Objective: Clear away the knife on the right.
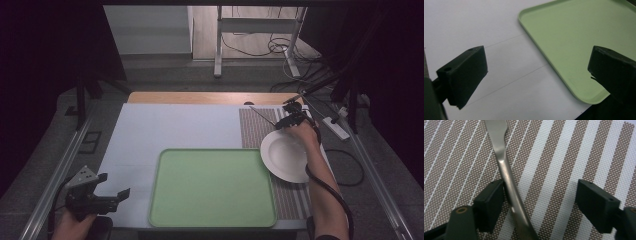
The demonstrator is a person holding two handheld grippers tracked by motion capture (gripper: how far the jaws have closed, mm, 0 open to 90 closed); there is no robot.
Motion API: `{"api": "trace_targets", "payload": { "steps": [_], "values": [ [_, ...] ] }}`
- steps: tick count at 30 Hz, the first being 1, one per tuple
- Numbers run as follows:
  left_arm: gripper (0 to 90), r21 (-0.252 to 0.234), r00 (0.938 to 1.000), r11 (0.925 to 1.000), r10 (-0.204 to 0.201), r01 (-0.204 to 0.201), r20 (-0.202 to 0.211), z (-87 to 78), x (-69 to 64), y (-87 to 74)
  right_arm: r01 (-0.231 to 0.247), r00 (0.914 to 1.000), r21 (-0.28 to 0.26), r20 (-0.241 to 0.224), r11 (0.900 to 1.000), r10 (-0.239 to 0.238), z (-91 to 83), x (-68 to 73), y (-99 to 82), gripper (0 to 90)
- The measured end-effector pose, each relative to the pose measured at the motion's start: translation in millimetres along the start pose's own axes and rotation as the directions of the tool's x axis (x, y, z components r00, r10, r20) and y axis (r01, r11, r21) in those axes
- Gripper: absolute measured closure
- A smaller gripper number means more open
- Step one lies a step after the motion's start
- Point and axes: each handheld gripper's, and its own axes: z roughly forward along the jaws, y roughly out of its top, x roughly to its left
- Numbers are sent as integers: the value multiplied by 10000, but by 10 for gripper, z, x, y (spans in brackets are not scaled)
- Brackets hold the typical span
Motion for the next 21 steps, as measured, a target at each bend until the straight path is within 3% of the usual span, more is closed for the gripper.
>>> {"api": "trace_targets", "payload": {
  "steps": [3, 4, 5, 15, 21],
  "values": [
    [27, 10, 10000, 10000, 21, -21, -11, 0, -2, 0, 660, 9973, 19, -311, 9978, -659, -55, 32, 3, 617],
    [27, 16, 10000, 10000, 26, -26, -18, 0, -3, 0, 660, 9973, 19, -311, 9978, -659, -55, 32, 3, 617],
    [27, 9, 10000, 10000, 52, -52, -24, 0, -4, -2, 813, 9957, 67, -453, 9967, -809, -63, 40, 6, 750],
    [28, 7, 10000, 10000, -8, 8, -1, -1, 2, 2, 1322, 9893, -20, -615, 9912, -1321, -79, 17, -12, 799],
    [27, -17, 10000, 10000, -4, 4, -5, -3, 0, -1, 1195, 9903, -171, -695, 9927, -1204, -130, -29, 0, 800]
  ]
}}
